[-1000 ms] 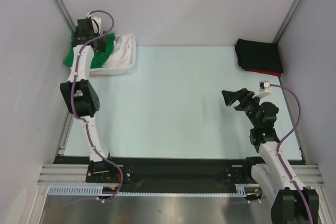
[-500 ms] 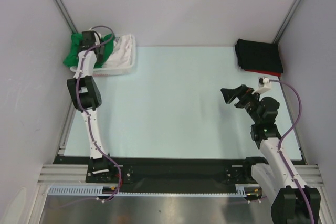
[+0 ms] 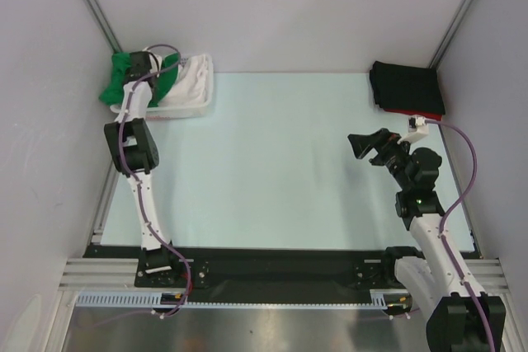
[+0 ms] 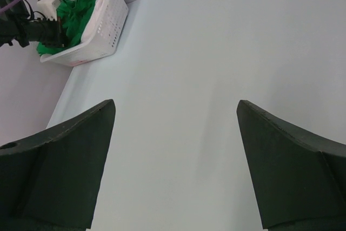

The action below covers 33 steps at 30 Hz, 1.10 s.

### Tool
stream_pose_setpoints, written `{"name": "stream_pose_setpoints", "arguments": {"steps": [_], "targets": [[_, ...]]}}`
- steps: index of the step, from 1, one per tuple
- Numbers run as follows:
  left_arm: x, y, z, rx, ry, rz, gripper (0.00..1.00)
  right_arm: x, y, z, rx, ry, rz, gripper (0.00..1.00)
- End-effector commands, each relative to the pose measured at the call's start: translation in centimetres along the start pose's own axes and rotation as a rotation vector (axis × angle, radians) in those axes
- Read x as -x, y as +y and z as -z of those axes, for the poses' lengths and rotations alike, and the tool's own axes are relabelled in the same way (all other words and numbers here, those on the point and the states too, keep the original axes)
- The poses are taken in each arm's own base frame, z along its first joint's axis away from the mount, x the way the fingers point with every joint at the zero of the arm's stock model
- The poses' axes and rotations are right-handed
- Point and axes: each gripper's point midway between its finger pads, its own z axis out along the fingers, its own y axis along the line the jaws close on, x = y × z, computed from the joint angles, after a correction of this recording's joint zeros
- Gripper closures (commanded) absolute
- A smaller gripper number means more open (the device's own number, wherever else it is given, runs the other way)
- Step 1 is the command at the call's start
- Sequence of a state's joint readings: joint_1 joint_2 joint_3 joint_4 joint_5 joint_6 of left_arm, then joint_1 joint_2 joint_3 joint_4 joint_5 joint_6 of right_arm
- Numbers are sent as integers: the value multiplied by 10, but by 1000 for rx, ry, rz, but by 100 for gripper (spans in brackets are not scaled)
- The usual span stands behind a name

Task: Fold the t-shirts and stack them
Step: Grab the tshirt from the pile, then move the tshirt to the center of the board

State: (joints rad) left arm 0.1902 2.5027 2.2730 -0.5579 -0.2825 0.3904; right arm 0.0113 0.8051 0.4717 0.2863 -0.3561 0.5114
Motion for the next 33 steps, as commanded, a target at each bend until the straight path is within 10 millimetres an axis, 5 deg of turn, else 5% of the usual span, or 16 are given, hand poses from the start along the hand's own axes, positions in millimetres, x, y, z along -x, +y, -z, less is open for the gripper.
{"name": "stream_pose_setpoints", "arguments": {"steps": [1,6,7,10,12,13,14,16,18,26,29,33], "targets": [[87,54,105,46,-248,90,100,26,18,4,40,-66,43,0],[117,66,192,-17,-366,119,100,36,31,13,75,-98,64,0],[126,74,224,-25,-418,128,100,35,32,15,75,-95,64,0],[129,62,270,-122,-465,115,100,39,36,22,80,-109,82,0],[130,57,318,-188,-522,108,100,41,38,25,84,-120,86,0],[129,47,333,-253,-545,91,100,41,39,26,86,-119,83,0],[127,43,368,-291,-590,76,100,41,42,27,97,-117,82,0],[120,27,396,-364,-618,43,100,40,45,29,113,-115,78,0],[113,11,453,-446,-707,-14,100,40,50,30,131,-113,67,0],[50,-78,591,-851,-896,-237,100,41,79,30,247,-98,39,0],[25,-113,592,-962,-865,-272,100,38,86,26,264,-67,40,0],[-10,-177,533,-1050,-672,-340,100,21,88,16,257,19,78,2]]}}
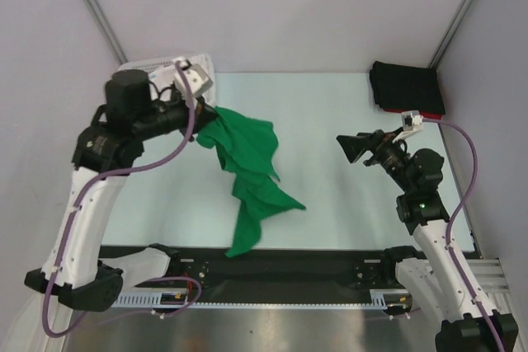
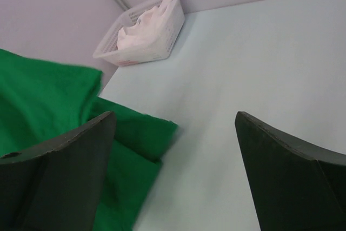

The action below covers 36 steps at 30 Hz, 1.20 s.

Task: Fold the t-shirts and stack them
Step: Move the tshirt to the center of the board

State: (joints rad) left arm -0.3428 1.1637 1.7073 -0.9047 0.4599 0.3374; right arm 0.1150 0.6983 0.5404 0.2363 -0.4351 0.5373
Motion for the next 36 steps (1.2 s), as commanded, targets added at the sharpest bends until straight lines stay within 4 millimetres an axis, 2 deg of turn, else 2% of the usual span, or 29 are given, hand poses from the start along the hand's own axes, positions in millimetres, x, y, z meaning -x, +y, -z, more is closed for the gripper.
{"name": "stream_pose_setpoints", "arguments": {"steps": [1,2,3,4,5,6,8,9,11,12,14,15,16,18,20,22,23,24,25,26,27,28,29,30,31,32,33,35,36], "targets": [[-54,-16,-59,-137,118,48,99,7,19,-8,48,37,72,3],[-71,-15,-75,-166,160,49,99,4,18,-10,35,53,88,4],[-85,-16,-85,-180,189,56,100,-14,21,-14,36,123,96,8],[-92,-10,-94,-168,210,53,100,-20,22,-16,35,146,151,9],[-112,-4,-113,-176,268,69,100,-19,24,-19,17,146,187,11],[-112,2,-122,-166,278,65,100,-36,31,-21,30,201,209,11],[-124,13,-142,-149,323,86,100,-44,31,-26,3,214,289,11],[-133,21,-163,-154,354,105,99,-58,35,-30,14,249,305,11],[-140,31,-181,-140,391,132,98,-66,30,-35,-21,268,313,13],[-146,41,-201,-133,411,148,98,-70,29,-38,-28,280,303,15],[-151,52,-212,-127,437,219,94,-84,23,-45,-57,321,262,21],[-139,63,-216,-115,408,232,92,-89,24,-47,-60,336,250,23],[-152,73,-221,-102,430,304,92,-103,26,-49,-54,373,244,25],[-148,90,-223,-77,401,362,82,-118,35,-51,-29,396,248,27],[-156,114,-222,-22,385,419,75,-141,57,-49,22,415,284,26],[-166,135,-214,26,386,447,47,-148,70,-53,30,377,346,23],[-167,141,-209,35,383,455,35,-169,88,-50,69,413,380,20],[-172,142,-205,30,387,473,20,-176,92,-51,62,426,409,20],[-176,152,-194,48,382,494,19,-183,96,-52,59,446,444,19],[-171,156,-182,57,367,500,0,-200,114,-56,85,488,479,19],[-180,156,-174,62,381,525,0,-214,115,-53,86,549,518,18],[-185,170,-157,106,377,545,0,-229,121,-51,112,599,570,18],[-188,175,-146,131,380,549,0,-229,139,-56,142,625,589,19],[-190,173,-129,156,386,549,0,-266,133,-42,147,762,654,21],[-198,185,-110,207,386,544,0,-276,141,-41,179,803,679,23],[-202,186,-99,227,390,537,0,-279,152,-41,198,838,699,26],[-205,178,-82,247,393,527,0,-305,157,-34,233,903,741,27],[-213,179,-60,289,395,496,0,-326,159,-23,267,996,814,31],[-228,168,-54,282,422,509,0,-324,171,-32,269,992,818,34]]}}
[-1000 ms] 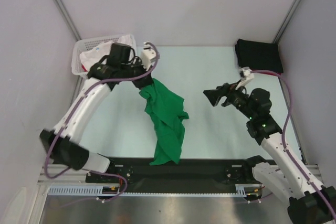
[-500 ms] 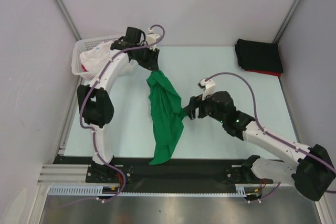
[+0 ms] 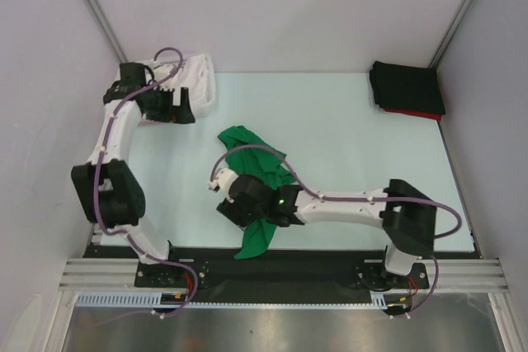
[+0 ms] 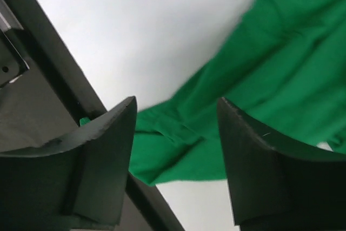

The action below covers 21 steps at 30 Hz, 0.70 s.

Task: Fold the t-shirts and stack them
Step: Move the tshirt to the center of the board, then flatten the tshirt out

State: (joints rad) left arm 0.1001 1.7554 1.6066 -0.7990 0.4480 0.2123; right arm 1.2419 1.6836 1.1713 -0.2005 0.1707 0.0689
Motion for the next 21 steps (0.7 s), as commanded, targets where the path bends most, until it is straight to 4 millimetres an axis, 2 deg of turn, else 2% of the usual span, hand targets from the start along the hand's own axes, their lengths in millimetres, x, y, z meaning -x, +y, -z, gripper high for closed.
{"name": "stream_pose_setpoints", "arguments": {"steps": [1,3,4,6,7,8,10,11,13,16,17,19,20,21], "targets": [[1,-6,52,56,-121,-118,0,-31,12,-15,-12,203,137,37],[-19,-7,53,65,-97,-125,0,-42,1,-19,-81,281,161,40],[-21,-11,63,72,-110,-146,0,-43,-11,-26,-159,295,179,39],[-33,-17,65,59,-101,-145,0,-48,-19,-28,-206,328,200,37],[-35,-19,67,53,-108,-152,0,-44,-23,-30,-234,324,207,36],[-35,-24,73,50,-123,-162,0,-53,-25,-34,-252,358,219,36],[-40,-29,75,36,-126,-159,0,-51,-33,-36,-300,374,236,37],[-40,-31,78,39,-132,-161,0,-62,-35,-38,-316,414,255,38],[-43,-33,80,38,-132,-161,0,-68,-40,-38,-344,442,273,41],[-45,-33,83,44,-137,-166,0,-82,-40,-41,-330,485,278,58],[-46,-34,83,42,-135,-168,0,-85,-39,-42,-321,489,273,73],[-47,-34,84,47,-137,-169,0,-82,-38,-44,-317,473,261,88],[-47,-34,85,52,-139,-174,0,-77,-36,-44,-313,456,256,100],[-47,-33,85,55,-141,-175,0,-66,-36,-43,-310,424,245,100]]}}
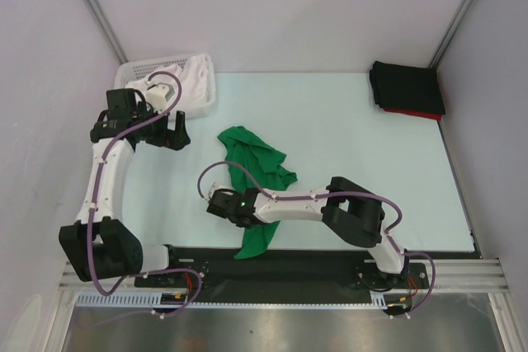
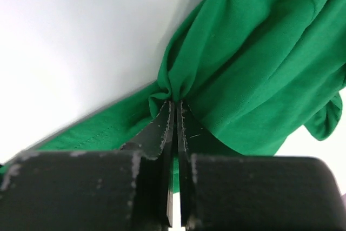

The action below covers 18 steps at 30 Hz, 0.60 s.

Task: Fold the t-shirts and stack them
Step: Flatten the tshirt out

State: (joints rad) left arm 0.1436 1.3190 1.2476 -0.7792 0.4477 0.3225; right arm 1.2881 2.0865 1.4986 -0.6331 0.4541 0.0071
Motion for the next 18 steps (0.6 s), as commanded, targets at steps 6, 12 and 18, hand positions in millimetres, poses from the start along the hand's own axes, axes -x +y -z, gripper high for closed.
{"name": "stream_pose_setpoints", "arguments": {"steps": [6,12,18], "targets": [[4,0,7,22,-35,-59,0,71,-48,52,21,-215,-180,100],[4,-12,4,-53,-24,-58,2,28,-176,78,-94,-260,-551,100],[-6,-70,-11,-211,40,-187,22,-82,-241,88,-181,-176,-867,100]]}}
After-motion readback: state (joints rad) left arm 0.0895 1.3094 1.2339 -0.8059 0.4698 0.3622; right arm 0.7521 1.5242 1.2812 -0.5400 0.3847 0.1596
